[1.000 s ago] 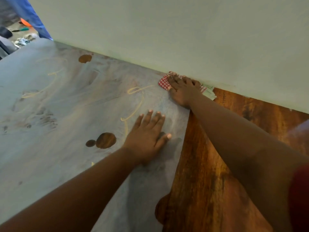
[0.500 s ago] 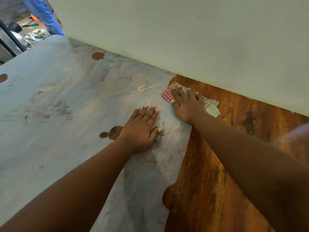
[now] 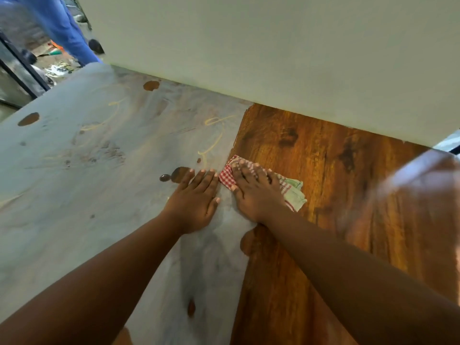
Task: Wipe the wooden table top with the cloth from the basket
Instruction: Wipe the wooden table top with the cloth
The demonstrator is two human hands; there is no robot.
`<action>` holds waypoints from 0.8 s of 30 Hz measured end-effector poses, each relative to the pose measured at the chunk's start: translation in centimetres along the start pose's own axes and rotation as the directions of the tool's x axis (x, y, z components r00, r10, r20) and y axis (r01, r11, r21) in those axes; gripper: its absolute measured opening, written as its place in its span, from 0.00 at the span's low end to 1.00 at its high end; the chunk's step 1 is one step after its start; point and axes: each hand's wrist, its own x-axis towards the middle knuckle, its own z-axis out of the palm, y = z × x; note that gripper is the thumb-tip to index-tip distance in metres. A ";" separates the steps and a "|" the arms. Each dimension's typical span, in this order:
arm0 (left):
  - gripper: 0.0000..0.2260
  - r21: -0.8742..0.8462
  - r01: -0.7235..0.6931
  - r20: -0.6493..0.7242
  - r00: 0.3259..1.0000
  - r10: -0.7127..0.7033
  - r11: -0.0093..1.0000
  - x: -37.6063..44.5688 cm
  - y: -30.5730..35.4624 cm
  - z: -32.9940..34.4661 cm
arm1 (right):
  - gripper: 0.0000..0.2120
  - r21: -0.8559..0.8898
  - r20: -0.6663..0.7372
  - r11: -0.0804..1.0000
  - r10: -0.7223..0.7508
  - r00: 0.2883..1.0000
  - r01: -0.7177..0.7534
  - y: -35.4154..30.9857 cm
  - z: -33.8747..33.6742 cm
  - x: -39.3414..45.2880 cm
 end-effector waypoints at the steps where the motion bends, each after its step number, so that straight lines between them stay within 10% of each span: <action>1: 0.31 0.026 -0.008 0.009 1.000 0.007 1.000 -0.9 -0.1 -0.1 | 0.28 0.006 -0.004 1.000 -0.007 1.000 0.007 -0.4 0.2 -0.7; 24: 0.28 0.105 -0.316 0.104 0.946 0.306 0.943 -13.6 -4.0 0.3 | 0.27 0.016 0.110 0.998 0.066 0.992 -0.068 -16.0 3.4 -21.4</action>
